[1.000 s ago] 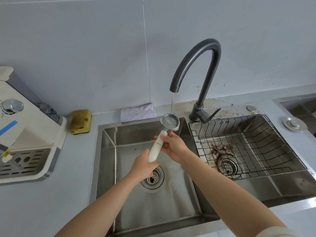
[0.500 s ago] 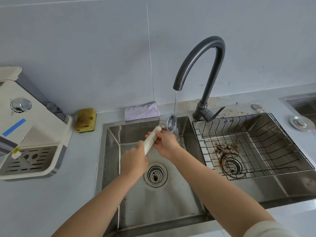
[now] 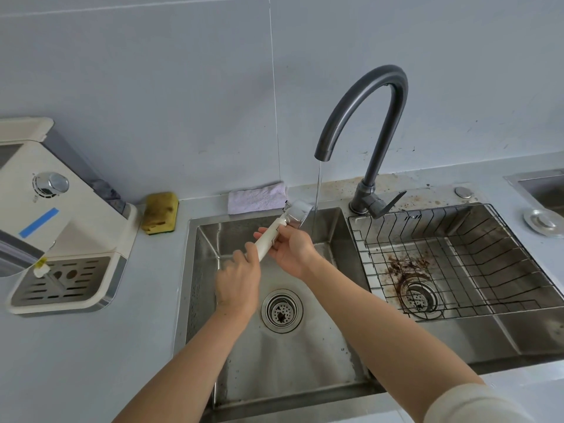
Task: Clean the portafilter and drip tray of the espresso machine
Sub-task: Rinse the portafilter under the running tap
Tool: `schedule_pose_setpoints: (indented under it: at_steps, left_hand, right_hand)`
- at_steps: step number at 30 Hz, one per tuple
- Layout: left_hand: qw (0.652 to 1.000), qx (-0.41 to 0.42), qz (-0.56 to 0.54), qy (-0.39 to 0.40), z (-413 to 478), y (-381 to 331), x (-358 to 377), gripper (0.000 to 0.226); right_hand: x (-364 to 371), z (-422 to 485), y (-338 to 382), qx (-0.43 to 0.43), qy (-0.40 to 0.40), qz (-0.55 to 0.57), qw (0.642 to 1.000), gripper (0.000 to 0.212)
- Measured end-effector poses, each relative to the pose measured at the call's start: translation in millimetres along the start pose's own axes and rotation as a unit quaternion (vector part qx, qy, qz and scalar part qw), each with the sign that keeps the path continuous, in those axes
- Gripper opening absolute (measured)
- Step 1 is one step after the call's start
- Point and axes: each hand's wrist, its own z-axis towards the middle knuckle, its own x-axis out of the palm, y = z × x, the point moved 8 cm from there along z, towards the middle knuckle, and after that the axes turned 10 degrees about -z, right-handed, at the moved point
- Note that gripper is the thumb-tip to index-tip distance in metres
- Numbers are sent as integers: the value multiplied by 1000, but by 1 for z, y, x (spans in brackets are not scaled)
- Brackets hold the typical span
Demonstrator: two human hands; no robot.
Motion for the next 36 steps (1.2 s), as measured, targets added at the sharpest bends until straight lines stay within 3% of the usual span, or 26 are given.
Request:
schedule_pose_setpoints:
  at_steps: [4,7,10,14,19,24,30,36]
  left_hand:
    - [999,-1,-23,46,0,1,11,39]
    - [969,-74,-178,157,-1,8,39,28]
    - [881,-153,-371,251,-8,8,63,33]
    - [729,-216,-563,324,-17,-4,77,38]
    - [640,-210,-627,393,-28,-23,77,37]
    - [616,-174,-640,425,-33,-36,79,38]
    - [605,-139,-653,434,-35,-49,80,43]
    - [651,-138,-627,405,-33,-50,86,41]
  right_hand:
    - [-2,2,1,-2,-18,-19,1000,21]
    - [-8,5,3,-11,-38,-115,993,18]
    - [-15,5,5,-24,-53,-242,968,13]
    - [-28,2,8,-25,-72,-310,948,19]
    - [-46,-2,10,-18,-91,-300,949,30]
    - [-63,-8,7,-1,-96,-300,949,32]
    - [-74,-10,10,-26,-113,-325,939,53]
    - [-74,-12,14,-48,-116,-331,935,42]
